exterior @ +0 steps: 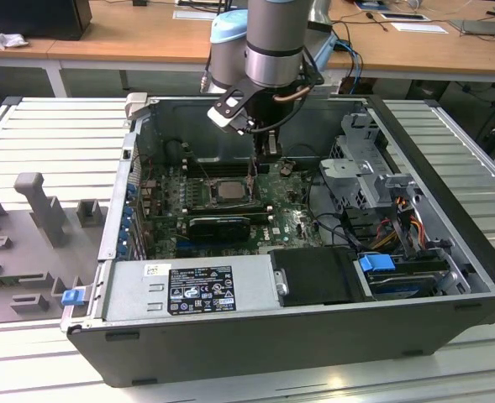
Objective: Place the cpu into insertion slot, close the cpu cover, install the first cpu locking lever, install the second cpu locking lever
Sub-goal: 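Close the cpu cover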
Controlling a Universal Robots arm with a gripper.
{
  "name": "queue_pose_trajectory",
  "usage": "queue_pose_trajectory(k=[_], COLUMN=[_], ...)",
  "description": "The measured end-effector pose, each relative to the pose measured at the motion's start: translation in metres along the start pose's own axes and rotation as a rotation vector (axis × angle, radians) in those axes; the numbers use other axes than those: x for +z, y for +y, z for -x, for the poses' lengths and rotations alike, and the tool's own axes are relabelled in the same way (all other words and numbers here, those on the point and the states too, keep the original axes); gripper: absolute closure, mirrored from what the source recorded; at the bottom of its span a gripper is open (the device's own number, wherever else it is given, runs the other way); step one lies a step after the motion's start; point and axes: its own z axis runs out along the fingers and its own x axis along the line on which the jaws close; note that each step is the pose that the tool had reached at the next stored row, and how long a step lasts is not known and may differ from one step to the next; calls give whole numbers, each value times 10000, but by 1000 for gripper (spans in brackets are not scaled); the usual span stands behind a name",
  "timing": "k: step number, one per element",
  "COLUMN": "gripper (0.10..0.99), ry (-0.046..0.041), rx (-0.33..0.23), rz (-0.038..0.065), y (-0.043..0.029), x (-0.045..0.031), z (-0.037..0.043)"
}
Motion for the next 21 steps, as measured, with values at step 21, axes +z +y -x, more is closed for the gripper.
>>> queue_pose_trajectory(k=[21], gripper=[980], ry=[9], rx=[-132], rz=[2], y=[-359], x=[180], z=[-5])
